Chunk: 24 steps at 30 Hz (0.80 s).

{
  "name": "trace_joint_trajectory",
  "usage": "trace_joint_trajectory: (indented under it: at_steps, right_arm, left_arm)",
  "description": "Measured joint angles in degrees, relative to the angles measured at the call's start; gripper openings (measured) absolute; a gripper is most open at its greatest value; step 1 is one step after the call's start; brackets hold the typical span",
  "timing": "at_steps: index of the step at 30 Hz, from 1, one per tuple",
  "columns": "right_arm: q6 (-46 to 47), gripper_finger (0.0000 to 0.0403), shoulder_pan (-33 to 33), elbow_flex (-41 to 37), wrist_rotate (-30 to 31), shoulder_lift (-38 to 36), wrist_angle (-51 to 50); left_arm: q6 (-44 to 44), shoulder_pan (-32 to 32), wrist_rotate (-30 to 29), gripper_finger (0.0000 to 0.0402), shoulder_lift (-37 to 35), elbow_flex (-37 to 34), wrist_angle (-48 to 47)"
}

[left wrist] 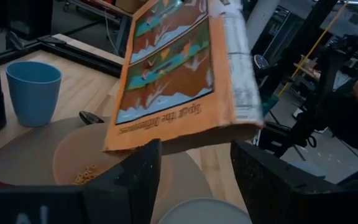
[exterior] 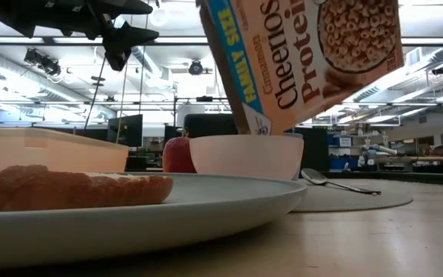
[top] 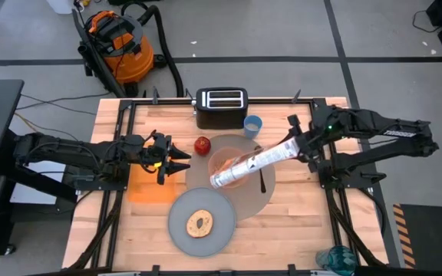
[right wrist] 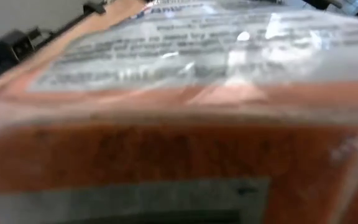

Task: Arrange a breakfast setting
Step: Put the cereal into the transparent pink bowl

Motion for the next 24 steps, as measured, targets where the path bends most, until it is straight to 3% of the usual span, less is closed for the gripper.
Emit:
trace_joint_trajectory:
  at_steps: [12, 19, 24]
  right_arm:
    - [-3.02, 0.0205, 2.44, 13.93, 2.07, 10.94, -11.17]
    - [-3.94, 0.0205, 2.49, 17.51, 3.55, 13.95, -14.75]
    - [-4.21, 0.0205, 2.44, 18.98, 8.16, 14.50, -16.13]
  left_arm:
    - [4.26, 0.04, -0.02, 0.0201, 0.00, 0.02, 0.84]
    - [5.38, 0.06, -0.02, 0.0201, 0.00, 0.02, 0.85]
    - [5.41, 0.06, -0.02, 0.0201, 0.00, 0.02, 0.85]
